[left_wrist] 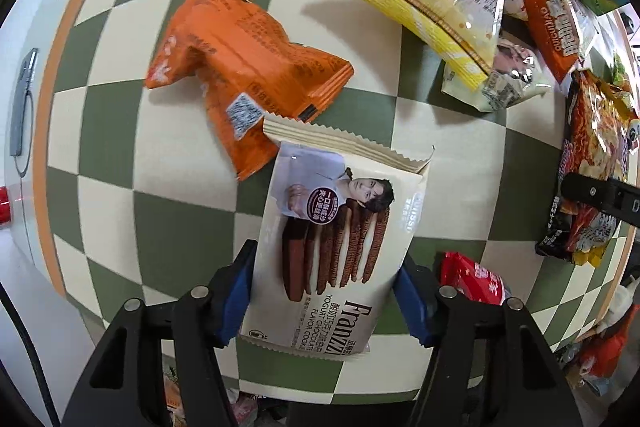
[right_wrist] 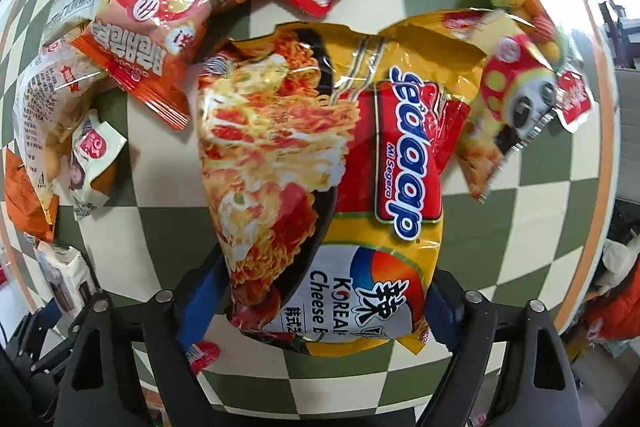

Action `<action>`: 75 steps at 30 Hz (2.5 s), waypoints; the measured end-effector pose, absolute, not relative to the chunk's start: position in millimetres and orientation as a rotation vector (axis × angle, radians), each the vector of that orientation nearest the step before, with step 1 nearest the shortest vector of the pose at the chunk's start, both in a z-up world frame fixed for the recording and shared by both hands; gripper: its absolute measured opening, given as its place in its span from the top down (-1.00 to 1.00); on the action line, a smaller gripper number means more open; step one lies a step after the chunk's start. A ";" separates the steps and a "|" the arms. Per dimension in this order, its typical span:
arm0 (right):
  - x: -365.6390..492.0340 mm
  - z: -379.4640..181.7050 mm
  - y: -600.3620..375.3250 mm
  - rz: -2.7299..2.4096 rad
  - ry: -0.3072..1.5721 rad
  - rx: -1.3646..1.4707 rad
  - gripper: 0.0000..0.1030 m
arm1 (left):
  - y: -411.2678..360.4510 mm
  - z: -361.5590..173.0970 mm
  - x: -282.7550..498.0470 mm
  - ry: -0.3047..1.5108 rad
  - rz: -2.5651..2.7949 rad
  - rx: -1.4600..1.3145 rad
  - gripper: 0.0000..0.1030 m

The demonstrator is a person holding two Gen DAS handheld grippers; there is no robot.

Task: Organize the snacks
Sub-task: 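Carry both packets into the cardboard box and open both tools, then grasp the clear bread bag with the left tool while the right tool grasps the panda bag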

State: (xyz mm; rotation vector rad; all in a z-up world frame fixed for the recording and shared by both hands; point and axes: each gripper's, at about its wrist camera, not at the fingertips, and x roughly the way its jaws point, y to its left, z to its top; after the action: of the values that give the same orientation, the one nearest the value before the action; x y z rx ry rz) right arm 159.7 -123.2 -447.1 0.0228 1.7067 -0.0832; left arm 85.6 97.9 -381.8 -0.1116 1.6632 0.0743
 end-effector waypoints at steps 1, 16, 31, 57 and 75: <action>152.9 -439.0 -123.6 -0.085 1.702 0.024 -0.68 | 99.1 -376.6 82.9 1.655 0.077 -0.113 -0.19; 137.7 -324.5 -169.6 0.164 1.583 0.251 -0.66 | 70.9 -206.8 127.2 1.459 -0.024 -0.281 -0.19; 386.2 -229.3 -176.1 0.311 1.435 0.251 -0.66 | 9.0 -202.9 449.3 1.506 -0.107 -0.381 -0.19; 563.8 -342.6 -142.7 0.257 1.680 0.092 -0.69 | -35.5 -304.4 551.9 1.715 -0.065 -0.308 -0.38; 541.3 -256.2 -133.3 0.205 1.520 0.069 -0.89 | -17.9 -199.7 484.2 1.371 -0.075 -0.207 -0.73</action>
State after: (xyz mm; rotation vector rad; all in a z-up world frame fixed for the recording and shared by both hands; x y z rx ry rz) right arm 541.3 -133.3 -256.2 0.0694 1.5200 0.2047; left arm 484.2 -17.9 -199.7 -0.2074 1.3715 -0.0748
